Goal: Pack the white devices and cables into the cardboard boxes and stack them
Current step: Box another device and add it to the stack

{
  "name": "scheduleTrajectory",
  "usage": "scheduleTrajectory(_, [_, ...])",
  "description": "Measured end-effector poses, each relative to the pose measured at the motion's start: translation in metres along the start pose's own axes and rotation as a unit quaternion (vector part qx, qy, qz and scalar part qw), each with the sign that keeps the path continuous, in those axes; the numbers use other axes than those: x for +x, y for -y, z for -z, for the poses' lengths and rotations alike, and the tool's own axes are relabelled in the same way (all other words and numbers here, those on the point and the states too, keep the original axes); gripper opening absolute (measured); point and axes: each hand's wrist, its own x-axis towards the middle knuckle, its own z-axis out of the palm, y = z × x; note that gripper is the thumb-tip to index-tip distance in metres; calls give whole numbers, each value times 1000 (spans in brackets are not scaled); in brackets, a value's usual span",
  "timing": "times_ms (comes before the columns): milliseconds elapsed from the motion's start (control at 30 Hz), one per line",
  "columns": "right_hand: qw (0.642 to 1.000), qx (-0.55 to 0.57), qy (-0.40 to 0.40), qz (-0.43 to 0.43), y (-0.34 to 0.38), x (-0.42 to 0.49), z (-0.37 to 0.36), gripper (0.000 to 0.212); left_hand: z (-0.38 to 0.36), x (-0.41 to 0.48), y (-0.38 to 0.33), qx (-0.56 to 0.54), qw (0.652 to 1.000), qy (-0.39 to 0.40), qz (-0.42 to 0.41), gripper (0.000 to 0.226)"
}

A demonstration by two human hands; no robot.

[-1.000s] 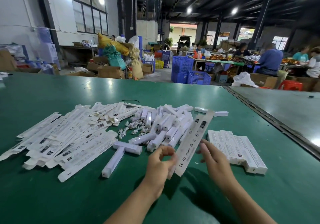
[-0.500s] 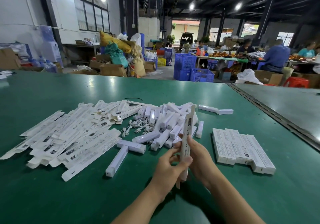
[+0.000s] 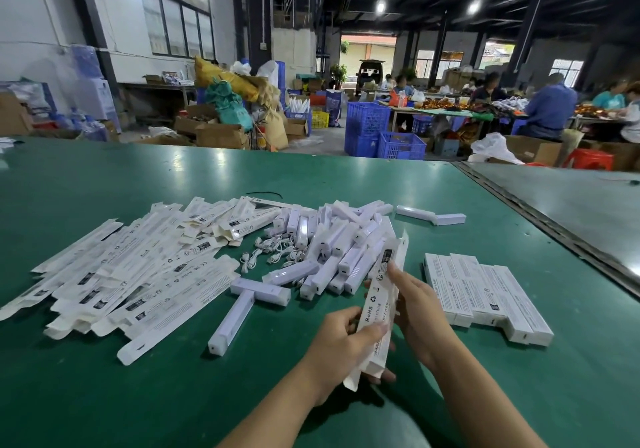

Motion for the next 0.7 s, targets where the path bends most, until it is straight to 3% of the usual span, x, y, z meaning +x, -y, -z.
scheduleTrajectory(233, [998,38,-54,16,-3,2,3,13,-1,1,5,34,999,7,-3,14])
scheduleTrajectory(367, [999,2,-33,43,-4,1,2,26,1,1,3,17,1000,8,-3,22])
scheduleTrajectory(467, [998,3,4,57,-8,-4,-1,31,3,2,-4,-87,996,-30,-19,45])
scheduleTrajectory(533, [989,-78,-6,126,-13,-6,0,18,8,2,-10,-143,988,-55,-31,46])
scheduleTrajectory(600, [969,-169,10,180,-19,-9,0,31,16,1,-13,-187,978,-86,-29,46])
scheduleTrajectory(700, [956,-211,81,189,-21,-19,-7,29,26,2,-14,-202,970,-126,-39,50])
